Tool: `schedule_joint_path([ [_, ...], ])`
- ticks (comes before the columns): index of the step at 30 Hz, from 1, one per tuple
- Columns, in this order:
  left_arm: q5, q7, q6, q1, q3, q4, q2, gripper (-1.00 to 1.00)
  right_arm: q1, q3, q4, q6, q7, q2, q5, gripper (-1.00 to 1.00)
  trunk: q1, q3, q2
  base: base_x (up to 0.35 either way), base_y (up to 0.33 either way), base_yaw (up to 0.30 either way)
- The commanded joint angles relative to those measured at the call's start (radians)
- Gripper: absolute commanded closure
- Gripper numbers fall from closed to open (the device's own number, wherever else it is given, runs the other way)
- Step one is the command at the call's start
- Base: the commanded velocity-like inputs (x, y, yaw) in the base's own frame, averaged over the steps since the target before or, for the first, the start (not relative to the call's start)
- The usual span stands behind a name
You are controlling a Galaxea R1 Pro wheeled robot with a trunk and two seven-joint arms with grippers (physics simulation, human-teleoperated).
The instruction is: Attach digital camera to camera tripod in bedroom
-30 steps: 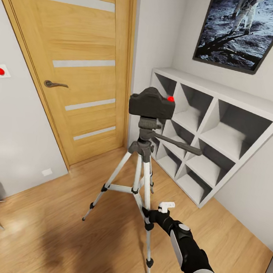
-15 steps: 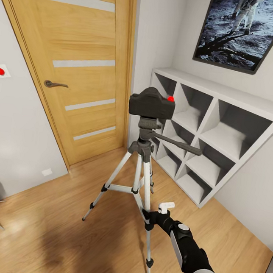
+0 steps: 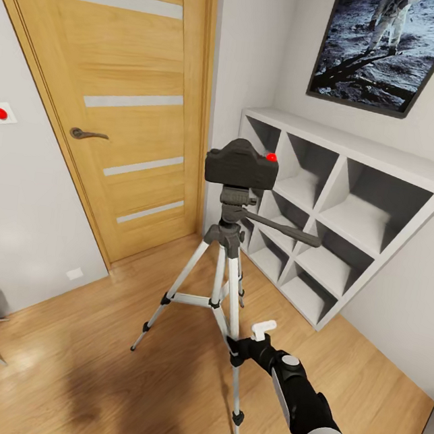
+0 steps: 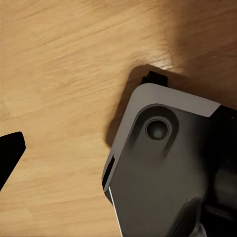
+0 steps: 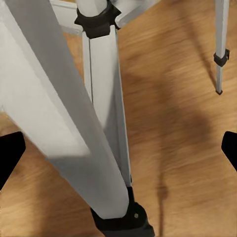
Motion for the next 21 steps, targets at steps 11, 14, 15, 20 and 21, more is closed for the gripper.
schedule_joint_path([
  [11, 0.008, 0.003, 0.004, -0.001, -0.008, -0.001, 0.000, -1.00, 0.000, -0.010, -0.006, -0.002, 0.185, -0.008, 0.009, -1.00, 0.001, -0.002, -0.002, 0.000, 0.000, 0.000],
  [14, 0.008, 0.003, 0.004, -0.001, -0.008, -0.001, 0.000, -1.00, 0.000, -0.010, -0.006, -0.004, 0.249, -0.028, 0.008, -1.00, 0.001, -0.002, -0.002, 0.000, 0.000, 0.000],
  [15, 0.008, 0.003, 0.004, -0.001, -0.008, -0.001, 0.000, -1.00, 0.000, -0.010, -0.007, -0.005, 0.269, -0.037, 0.007, -1.00, 0.001, -0.002, -0.002, 0.000, 0.000, 0.000],
  [20, 0.008, 0.003, 0.004, -0.001, -0.008, -0.001, 0.000, -1.00, 0.000, -0.012, -0.018, -0.007, 0.383, -0.095, -0.002, -1.00, 0.001, -0.002, -0.002, 0.000, 0.000, 0.000],
  [21, 0.008, 0.003, 0.004, -0.001, -0.008, -0.001, 0.000, -1.00, 0.000, -0.013, -0.020, -0.007, 0.399, -0.101, -0.003, -1.00, 0.001, -0.002, -0.002, 0.000, 0.000, 0.000],
])
